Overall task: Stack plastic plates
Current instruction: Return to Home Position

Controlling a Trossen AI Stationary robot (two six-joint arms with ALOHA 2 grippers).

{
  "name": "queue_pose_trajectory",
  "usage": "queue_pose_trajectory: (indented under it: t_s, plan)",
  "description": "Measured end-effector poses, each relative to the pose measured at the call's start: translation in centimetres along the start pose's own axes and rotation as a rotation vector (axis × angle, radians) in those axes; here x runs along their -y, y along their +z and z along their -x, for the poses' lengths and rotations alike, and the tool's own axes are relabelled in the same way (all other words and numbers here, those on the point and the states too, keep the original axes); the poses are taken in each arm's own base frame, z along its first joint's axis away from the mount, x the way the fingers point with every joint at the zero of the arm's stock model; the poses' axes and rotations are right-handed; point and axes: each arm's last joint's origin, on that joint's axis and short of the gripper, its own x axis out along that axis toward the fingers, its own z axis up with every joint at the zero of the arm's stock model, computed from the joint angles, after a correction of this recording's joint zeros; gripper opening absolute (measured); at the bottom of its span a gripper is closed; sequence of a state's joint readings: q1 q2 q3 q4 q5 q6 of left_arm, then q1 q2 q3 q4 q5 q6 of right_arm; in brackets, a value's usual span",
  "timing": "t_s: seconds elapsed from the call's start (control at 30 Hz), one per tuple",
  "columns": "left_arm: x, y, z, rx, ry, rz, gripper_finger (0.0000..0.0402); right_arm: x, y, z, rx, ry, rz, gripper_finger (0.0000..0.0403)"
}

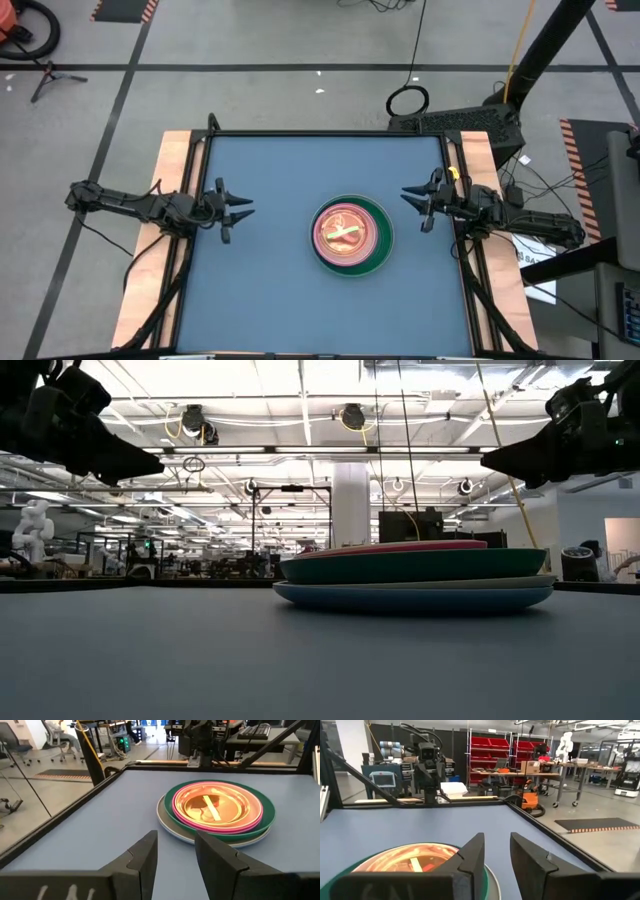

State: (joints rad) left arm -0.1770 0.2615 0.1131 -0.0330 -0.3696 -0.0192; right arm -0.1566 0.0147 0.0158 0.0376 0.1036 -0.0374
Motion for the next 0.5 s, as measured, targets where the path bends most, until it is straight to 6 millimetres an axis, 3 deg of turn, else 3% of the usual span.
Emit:
queue_pose_trajectory:
  t_s: [0.5]
  plan:
    - [0.0,-0.01,0.0,-0.001,0.0,0.061,0.0138,0.0,-0.03,0.0,-0.003,0.0,-0.007,0.0089]
